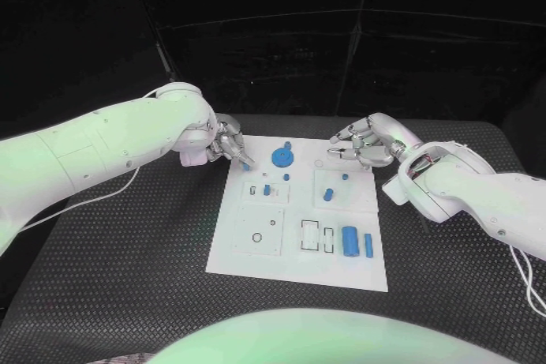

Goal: Assemble the parts on the task board

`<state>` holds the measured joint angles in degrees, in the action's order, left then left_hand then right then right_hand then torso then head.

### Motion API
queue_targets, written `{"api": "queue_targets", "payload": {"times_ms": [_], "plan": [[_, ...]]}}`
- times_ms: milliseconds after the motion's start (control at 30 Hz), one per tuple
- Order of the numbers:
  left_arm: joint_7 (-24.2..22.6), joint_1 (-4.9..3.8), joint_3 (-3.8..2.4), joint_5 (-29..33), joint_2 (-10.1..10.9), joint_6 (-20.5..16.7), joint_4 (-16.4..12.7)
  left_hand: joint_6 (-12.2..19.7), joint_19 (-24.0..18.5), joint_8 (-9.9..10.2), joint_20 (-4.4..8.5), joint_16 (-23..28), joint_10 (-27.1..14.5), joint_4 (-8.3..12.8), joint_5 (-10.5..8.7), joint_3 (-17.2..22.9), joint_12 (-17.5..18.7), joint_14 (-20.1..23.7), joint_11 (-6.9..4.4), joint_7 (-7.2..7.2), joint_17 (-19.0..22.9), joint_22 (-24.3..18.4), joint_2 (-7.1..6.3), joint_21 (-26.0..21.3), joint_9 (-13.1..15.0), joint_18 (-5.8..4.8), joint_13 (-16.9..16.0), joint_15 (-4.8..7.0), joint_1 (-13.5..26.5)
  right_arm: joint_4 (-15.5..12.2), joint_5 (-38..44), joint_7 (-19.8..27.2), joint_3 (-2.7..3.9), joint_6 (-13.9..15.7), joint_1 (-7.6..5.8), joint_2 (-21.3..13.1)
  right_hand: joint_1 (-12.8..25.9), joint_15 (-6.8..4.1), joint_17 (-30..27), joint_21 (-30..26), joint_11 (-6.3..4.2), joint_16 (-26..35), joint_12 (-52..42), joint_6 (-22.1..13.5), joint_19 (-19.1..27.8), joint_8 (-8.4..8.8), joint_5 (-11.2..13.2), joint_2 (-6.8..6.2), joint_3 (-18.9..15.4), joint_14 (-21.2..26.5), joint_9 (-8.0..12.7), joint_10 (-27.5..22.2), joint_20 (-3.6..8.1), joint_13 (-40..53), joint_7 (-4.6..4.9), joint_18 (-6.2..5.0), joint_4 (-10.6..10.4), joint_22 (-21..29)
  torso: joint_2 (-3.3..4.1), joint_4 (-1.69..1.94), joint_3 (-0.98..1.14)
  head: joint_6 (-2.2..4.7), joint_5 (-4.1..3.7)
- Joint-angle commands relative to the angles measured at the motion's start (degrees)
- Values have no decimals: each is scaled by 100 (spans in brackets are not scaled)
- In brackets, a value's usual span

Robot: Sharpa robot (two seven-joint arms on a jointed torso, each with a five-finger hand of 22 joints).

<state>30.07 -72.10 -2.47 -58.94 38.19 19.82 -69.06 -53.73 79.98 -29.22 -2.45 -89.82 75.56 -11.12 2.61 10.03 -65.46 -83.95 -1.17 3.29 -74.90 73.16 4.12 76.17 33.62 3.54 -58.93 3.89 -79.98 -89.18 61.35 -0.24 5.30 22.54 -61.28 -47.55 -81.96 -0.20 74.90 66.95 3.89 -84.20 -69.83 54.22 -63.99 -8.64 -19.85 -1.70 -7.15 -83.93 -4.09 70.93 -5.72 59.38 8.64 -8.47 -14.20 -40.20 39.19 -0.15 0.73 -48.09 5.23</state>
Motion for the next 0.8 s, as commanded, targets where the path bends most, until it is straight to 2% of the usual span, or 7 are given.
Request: {"api": "queue_targets", "payload": {"times_ms": [33, 167, 333, 600, 800], "plan": [[-41, 33, -2, 245, 200, -473, -347, 22, 17, -53, 39, -18, 43, 512, 15, 732, 21, -605, -8, -35, -1510, 18, -130, -20, 51, 76, -1, 40, 55, 2, 13, 39, 4, -25, -8, 1, 5, -32, 201, -19, -18, 27, 9, -7, 21, -31, -13, 41, -29, -328, 4, -6, -4, 6, -1, -37, -11, 5, 0, -3, 0, -12, 17], [-61, 102, 0, 251, 399, -639, -670, 45, 27, -108, 44, -18, 62, 538, 26, 1121, 22, -605, -3, -44, -1510, 37, -296, -19, 104, 75, -1, 38, 179, 16, 13, 41, 4, -28, -8, 11, 5, -32, 201, -19, -18, 27, 9, -7, 21, -31, -13, 41, -29, -328, 4, -6, -4, 6, -1, -37, -11, 5, -3, -3, 2, -30, 51], [-89, 246, 0, 126, 570, -780, -974, 59, 30, -157, 36, -18, 72, 561, 19, 1453, 30, -605, -9, -41, -1510, 47, -430, -25, 148, 71, 9, 40, 295, 32, 13, 41, 3, -40, -7, 25, 5, -32, 201, -19, -18, 27, 9, -7, 21, -31, -13, 41, -29, -328, 4, -6, -4, 6, -1, -37, -11, 5, 2, -1, -5, -26, 55], [-125, 426, 1, -236, 618, -880, -1189, 78, 30, -234, 35, -18, 88, 603, 17, 1917, 36, -605, -7, -42, -1510, 55, -616, -41, 215, 74, 19, 38, 486, 46, 13, 44, 3, -52, -6, 38, 5, -32, 201, -19, -18, 27, 9, -7, 21, -31, -13, 41, -29, -328, 4, -6, -4, 6, -1, -37, -11, 5, 11, -18, -3, -34, 73], [-135, 476, 0, -430, 609, -878, -1228, 82, 33, -252, 35, -18, 92, 620, 18, 2010, 36, -605, -10, -43, -1510, 60, -651, -42, 230, 73, 20, 38, 517, 50, 13, 45, 2, -57, -5, 40, 5, -32, 201, -19, -18, 27, 9, -7, 21, -31, -13, 41, -29, -328, 4, -6, -4, 6, -1, -37, -11, 5, 12, -19, 6, -52, 69]]}}
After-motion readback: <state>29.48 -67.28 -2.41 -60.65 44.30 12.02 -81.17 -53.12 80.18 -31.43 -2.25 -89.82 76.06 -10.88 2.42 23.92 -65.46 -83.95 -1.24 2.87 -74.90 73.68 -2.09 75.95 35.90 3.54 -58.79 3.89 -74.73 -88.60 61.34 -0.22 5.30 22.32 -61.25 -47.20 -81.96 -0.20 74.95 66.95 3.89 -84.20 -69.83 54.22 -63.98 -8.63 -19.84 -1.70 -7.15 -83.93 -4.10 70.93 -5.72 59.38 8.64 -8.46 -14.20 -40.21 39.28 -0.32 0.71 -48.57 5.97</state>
